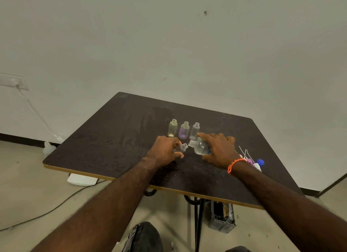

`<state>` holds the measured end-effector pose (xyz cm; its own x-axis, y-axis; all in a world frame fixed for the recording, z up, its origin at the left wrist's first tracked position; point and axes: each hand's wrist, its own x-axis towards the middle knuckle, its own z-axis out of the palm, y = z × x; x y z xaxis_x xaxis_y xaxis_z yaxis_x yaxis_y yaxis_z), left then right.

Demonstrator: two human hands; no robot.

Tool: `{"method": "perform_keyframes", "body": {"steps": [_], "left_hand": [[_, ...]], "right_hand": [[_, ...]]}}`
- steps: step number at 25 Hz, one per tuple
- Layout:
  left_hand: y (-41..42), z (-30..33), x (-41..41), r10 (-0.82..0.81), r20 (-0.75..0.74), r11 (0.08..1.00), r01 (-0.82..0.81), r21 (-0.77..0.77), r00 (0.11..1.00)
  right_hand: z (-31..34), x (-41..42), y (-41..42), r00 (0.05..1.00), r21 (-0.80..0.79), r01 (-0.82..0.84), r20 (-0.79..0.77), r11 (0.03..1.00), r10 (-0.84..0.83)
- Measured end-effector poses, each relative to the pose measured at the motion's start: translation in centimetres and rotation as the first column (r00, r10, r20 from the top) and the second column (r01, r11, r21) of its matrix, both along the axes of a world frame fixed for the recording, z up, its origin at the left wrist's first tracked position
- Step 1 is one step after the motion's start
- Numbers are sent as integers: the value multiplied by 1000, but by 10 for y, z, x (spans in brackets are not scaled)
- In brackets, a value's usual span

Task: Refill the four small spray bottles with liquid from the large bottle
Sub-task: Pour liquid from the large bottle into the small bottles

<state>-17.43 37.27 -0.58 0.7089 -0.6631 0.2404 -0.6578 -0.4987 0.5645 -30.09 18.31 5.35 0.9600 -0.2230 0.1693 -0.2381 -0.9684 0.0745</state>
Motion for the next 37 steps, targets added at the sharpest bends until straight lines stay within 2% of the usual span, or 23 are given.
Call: {"method": "perform_keyframes", "body": {"steps": [23, 34, 37], "left_hand": [[4, -1, -1, 2, 9, 999, -1, -54, 1000], [5, 0, -2, -4, 11, 998, 5, -62, 1000], [6, 0, -3, -10, -15, 997, 9, -73, 1000]], "right_hand": [[0, 2, 2, 1000, 2, 1, -1, 1000, -1], [-3, 4, 7, 1000, 39, -3, -18, 999, 4], [-3, 3, 9, 1000, 97, -2, 16, 995, 1]]}}
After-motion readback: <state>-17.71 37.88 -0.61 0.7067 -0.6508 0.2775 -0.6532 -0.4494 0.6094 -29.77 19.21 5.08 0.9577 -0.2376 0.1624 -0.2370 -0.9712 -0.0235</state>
